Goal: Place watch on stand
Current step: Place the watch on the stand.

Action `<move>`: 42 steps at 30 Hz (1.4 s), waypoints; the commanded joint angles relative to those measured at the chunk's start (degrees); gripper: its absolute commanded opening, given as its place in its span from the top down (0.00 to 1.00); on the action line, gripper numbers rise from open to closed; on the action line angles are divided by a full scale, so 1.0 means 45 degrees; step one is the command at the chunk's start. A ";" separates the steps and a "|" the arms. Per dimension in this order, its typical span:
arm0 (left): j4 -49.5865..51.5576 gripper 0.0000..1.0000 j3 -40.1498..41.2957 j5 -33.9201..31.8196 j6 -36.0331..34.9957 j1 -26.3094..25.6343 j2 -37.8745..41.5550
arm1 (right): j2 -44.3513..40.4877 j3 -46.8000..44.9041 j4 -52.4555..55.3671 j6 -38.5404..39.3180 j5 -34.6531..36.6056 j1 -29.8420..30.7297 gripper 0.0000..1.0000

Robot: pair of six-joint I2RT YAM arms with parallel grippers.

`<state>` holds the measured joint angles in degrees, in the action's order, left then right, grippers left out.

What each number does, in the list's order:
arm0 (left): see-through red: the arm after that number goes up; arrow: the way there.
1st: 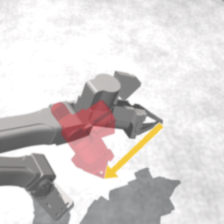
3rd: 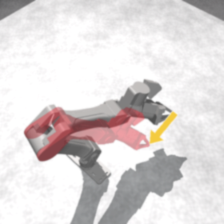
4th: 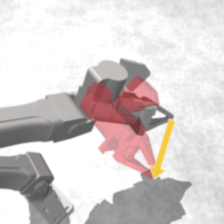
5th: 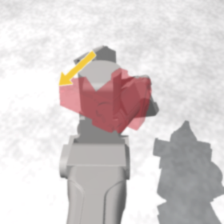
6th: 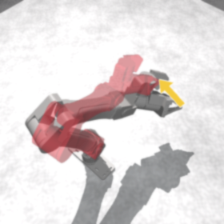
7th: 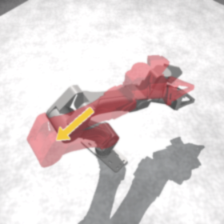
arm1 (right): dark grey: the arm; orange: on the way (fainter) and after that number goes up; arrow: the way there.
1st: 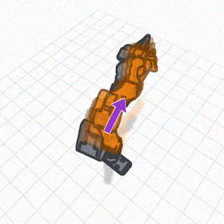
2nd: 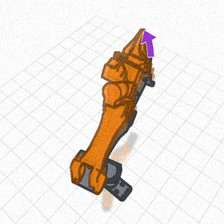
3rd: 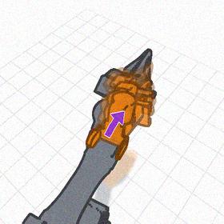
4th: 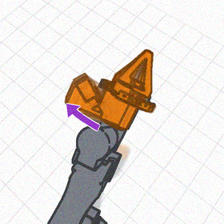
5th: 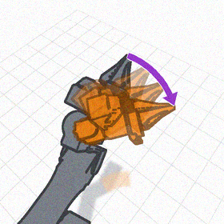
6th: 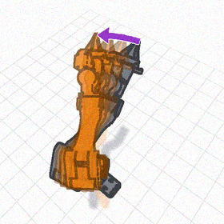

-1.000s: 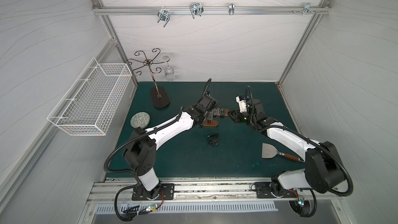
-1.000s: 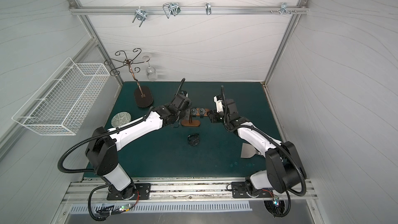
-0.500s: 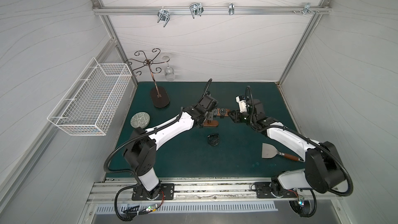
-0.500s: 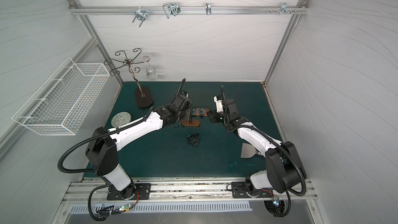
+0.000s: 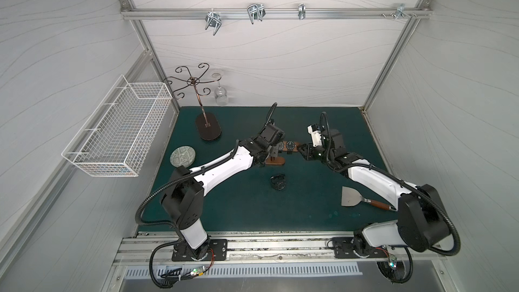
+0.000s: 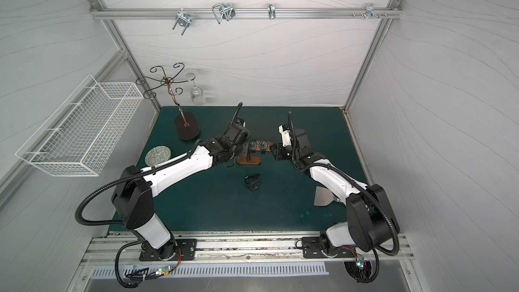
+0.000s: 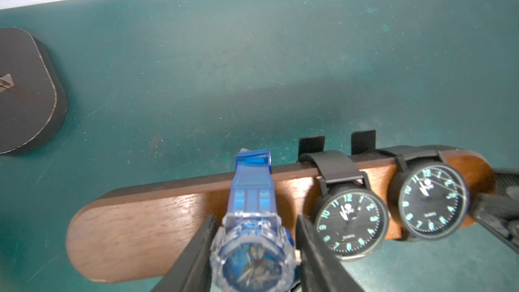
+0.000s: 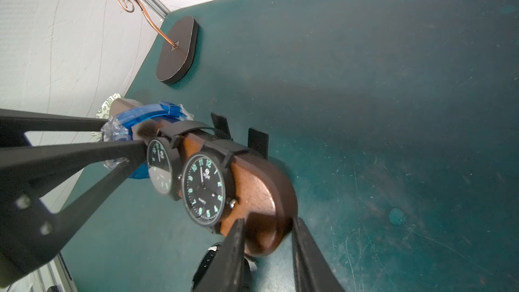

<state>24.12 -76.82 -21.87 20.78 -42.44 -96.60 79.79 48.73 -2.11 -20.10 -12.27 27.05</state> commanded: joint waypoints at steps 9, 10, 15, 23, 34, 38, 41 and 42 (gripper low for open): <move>-0.0001 0.51 -0.0332 -0.0495 0.0053 -0.0064 -0.0172 | 0.0024 0.0187 0.0059 0.0132 -0.0069 0.0142 0.69; -0.0043 0.51 -0.0332 -0.0493 0.0015 -0.0079 -0.0174 | 0.0045 0.0204 0.0059 0.0146 -0.0066 0.0132 0.70; -0.0104 0.51 -0.0349 -0.0494 -0.0056 -0.0065 -0.0199 | 0.0054 0.0197 0.0059 0.0168 -0.0048 0.0142 0.69; -0.0162 0.50 -0.0317 -0.0493 -0.0075 -0.0081 -0.0233 | 0.0074 0.0206 0.0059 0.0160 -0.0066 0.0161 0.69; -0.0257 0.45 -0.0331 -0.0681 -0.0203 -0.0072 -0.0170 | 0.0069 0.0206 0.0095 0.0197 -0.0029 0.0180 0.69; -0.0338 0.43 -0.0332 -0.0687 -0.0280 -0.0074 -0.0109 | 0.0098 0.0206 0.0096 0.0194 -0.0011 0.0162 0.69; -0.0411 0.43 -0.0329 -0.0707 -0.0378 -0.0071 0.0019 | 0.0070 0.0226 0.0112 0.0200 0.0008 0.0179 0.69; -0.0401 0.43 -0.0350 -0.0706 -0.0415 -0.0077 0.0051 | 0.0064 0.0227 0.0127 0.0209 0.0032 0.0162 0.69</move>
<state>24.05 -76.82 -23.57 19.33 -42.44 -96.95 79.79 48.73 -2.11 -19.99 -12.08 27.20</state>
